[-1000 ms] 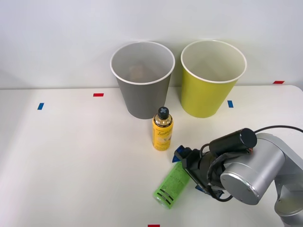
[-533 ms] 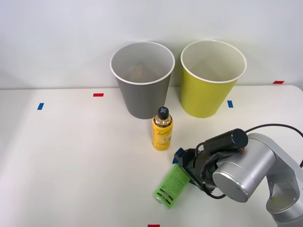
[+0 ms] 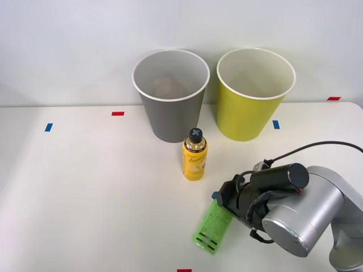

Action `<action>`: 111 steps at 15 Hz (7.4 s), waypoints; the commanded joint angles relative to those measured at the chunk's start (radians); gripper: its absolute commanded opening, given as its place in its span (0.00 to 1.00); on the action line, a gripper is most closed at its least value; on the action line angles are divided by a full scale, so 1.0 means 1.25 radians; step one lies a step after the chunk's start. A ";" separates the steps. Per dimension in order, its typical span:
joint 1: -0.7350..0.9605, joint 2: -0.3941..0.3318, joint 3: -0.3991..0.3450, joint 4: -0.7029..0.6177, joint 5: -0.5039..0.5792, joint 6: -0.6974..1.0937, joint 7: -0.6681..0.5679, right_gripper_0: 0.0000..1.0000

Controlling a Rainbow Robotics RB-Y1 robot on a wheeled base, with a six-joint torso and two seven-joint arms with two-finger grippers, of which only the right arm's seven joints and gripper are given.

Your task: Put cans in the gray bin, plastic bottles in the light green bin

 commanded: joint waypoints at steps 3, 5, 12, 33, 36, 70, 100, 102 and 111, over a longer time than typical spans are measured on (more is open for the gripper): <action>0.090 -0.010 -0.085 -0.137 0.025 0.002 0.275 0.00; 0.129 0.000 -0.122 -0.191 0.038 0.002 0.370 0.00; 0.265 0.075 -0.274 -0.314 0.051 -0.069 0.706 0.00; -0.108 0.271 -0.520 -0.004 -0.199 -0.574 1.040 0.00; -0.190 0.268 -0.556 0.081 -0.191 -0.574 1.061 0.00; 0.147 0.233 -0.372 0.013 -0.313 -0.940 1.234 1.00; 0.605 0.166 -0.244 0.279 -0.074 -1.559 1.365 1.00; 0.621 0.199 -0.254 0.279 -0.037 -1.559 1.365 1.00; 0.658 0.242 -0.281 0.279 0.132 -1.545 1.107 1.00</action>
